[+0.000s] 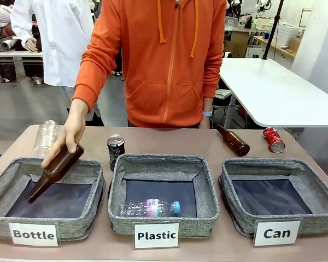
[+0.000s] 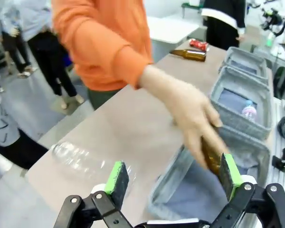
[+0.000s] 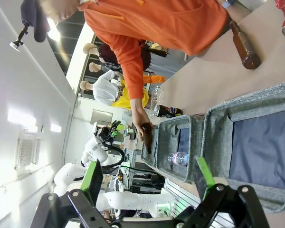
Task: Sort the can waste into the basket.
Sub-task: Pick up the can waste from the table and place it in the right Fabric basket.
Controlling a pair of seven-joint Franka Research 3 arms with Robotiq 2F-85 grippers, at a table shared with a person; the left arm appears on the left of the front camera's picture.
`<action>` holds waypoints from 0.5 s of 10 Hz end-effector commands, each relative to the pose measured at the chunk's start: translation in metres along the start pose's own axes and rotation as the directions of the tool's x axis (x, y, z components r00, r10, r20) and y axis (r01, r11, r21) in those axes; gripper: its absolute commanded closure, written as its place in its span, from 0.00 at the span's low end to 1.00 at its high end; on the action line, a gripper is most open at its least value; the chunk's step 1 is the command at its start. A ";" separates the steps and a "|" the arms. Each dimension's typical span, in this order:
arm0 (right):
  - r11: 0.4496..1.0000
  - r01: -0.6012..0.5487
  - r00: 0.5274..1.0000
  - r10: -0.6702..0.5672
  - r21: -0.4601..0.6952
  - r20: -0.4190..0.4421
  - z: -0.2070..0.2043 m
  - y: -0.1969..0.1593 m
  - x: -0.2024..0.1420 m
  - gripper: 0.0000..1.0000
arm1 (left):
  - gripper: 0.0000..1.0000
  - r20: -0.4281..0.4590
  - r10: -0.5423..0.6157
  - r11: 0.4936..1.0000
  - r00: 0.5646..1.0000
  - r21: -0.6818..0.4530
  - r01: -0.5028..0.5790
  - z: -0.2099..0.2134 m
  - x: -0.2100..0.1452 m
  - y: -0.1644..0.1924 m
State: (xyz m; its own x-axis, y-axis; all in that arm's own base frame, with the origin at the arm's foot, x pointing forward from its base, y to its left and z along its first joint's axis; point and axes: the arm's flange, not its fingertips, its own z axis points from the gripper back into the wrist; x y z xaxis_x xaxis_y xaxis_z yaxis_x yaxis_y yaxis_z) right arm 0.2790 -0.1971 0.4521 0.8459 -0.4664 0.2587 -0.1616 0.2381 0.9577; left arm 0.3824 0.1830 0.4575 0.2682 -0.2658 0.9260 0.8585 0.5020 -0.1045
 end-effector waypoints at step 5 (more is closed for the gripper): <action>0.999 -0.027 0.999 0.026 0.026 0.019 -0.001 0.001 0.003 0.00 | 0.00 0.130 0.018 0.978 0.991 0.205 -0.044 0.104 -0.075 -0.026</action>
State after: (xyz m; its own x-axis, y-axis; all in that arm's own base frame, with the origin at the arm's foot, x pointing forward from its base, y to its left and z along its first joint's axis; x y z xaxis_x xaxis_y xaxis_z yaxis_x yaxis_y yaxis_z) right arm 0.2790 -0.1972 0.4520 0.8460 -0.4663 0.2585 -0.1615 0.2380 0.9577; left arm 0.2867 0.2876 0.4328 0.2630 -0.1732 0.9491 0.7285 0.6807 -0.0776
